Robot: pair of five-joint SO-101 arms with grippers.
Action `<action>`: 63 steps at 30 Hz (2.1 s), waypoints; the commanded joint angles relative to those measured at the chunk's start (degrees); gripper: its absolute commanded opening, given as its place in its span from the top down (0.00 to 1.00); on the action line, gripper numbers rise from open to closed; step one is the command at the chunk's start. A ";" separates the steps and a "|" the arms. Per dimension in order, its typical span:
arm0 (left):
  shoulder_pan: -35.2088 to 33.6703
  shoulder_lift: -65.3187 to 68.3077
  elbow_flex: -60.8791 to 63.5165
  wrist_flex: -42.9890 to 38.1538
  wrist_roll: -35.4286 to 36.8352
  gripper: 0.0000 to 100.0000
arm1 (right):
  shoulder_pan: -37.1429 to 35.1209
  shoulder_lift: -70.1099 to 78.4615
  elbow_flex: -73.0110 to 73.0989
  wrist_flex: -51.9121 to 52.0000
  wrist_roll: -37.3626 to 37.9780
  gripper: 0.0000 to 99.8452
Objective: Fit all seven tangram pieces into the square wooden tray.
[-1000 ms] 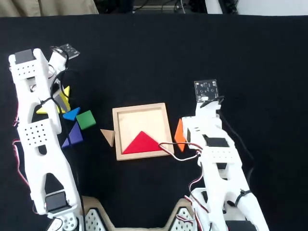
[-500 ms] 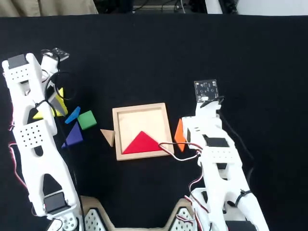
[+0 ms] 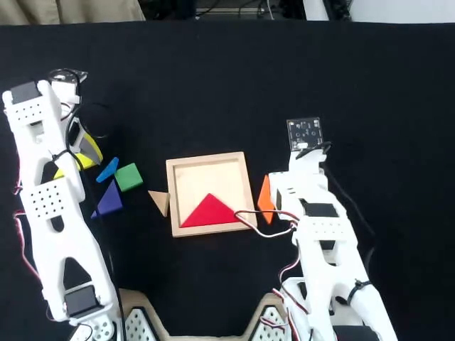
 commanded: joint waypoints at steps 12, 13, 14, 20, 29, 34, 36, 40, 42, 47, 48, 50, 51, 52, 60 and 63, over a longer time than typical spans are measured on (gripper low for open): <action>-1.98 6.24 -9.27 0.62 -8.79 0.80 | -1.05 -1.10 -0.92 -1.23 0.00 0.99; -1.98 6.15 -9.98 0.62 -9.23 0.83 | -1.05 -1.10 -0.92 -1.23 0.00 0.99; -1.98 6.07 -10.68 0.62 -9.05 0.85 | -1.05 -1.10 -0.92 -1.23 0.00 0.99; -2.33 5.98 -16.22 0.62 -5.54 0.76 | -1.05 -1.10 -0.92 -1.23 0.00 0.99; -1.71 5.89 -19.47 0.70 -5.63 0.76 | -1.05 -1.10 -0.92 -1.23 0.00 0.99; -2.24 5.89 -19.21 0.70 -5.63 0.79 | -1.05 -1.19 -0.92 -1.23 0.00 0.99; -2.24 5.89 -19.30 0.70 -6.59 0.85 | -1.05 -1.19 -0.92 -1.23 0.00 0.99; -2.68 5.98 -19.03 0.79 -9.41 0.87 | -1.05 -1.19 -0.92 -1.23 0.00 0.99; -3.12 5.89 -19.56 0.79 -9.67 0.87 | -1.05 -1.19 -0.92 -1.23 0.00 0.99; -4.09 1.67 -19.21 0.79 -9.67 0.79 | -1.14 -1.19 -0.92 -1.23 0.00 0.99; -4.18 -0.09 -19.12 0.79 -9.58 0.76 | -1.58 -1.19 -0.92 -1.23 0.00 0.99; -4.18 -4.84 -19.12 0.79 -9.67 0.72 | -2.64 -1.10 -0.75 -1.23 0.79 0.99; -4.18 -7.74 -19.03 0.79 -9.67 0.72 | -2.90 -1.10 -0.57 -1.23 2.11 0.99; -4.18 -10.81 -18.68 0.79 -9.76 0.72 | -3.16 -1.10 -0.48 -1.23 3.34 0.99; -6.11 -37.10 1.80 0.53 -10.55 0.72 | -3.16 -1.10 -0.40 -1.23 4.66 0.99; -7.34 -43.78 10.24 0.62 -10.55 0.72 | -3.16 -1.10 -0.40 -1.23 4.66 0.99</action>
